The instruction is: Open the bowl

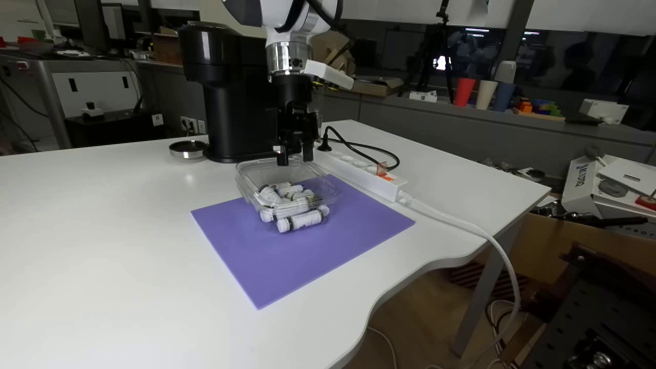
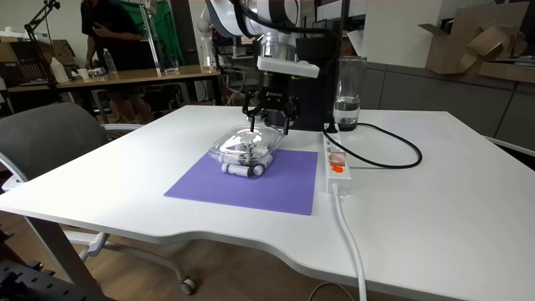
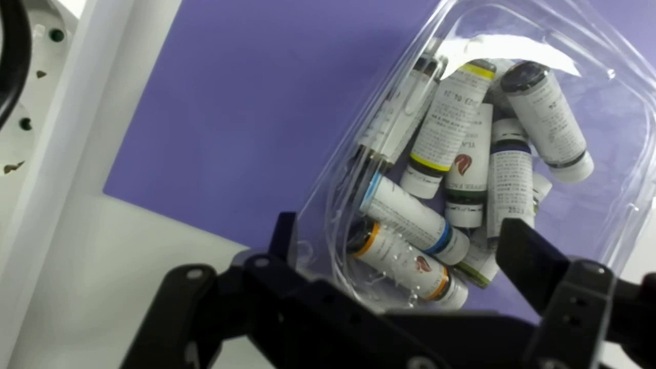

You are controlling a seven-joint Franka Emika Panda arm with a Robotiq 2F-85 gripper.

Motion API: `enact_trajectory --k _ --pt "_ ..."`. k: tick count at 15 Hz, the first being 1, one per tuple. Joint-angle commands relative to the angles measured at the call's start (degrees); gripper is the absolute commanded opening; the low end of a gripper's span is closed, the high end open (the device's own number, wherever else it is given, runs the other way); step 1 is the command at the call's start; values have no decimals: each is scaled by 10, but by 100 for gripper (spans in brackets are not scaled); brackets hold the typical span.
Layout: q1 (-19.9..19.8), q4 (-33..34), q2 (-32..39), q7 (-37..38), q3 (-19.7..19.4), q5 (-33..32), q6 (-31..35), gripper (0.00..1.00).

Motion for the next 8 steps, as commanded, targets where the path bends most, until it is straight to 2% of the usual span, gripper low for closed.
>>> enact_trajectory --k 1,3,8 --pt "3 17 11 14 1 -9 12 100" --pt "3 18 13 16 3 -6 19 100" --pt "-10 22 6 13 20 32 -32 100"
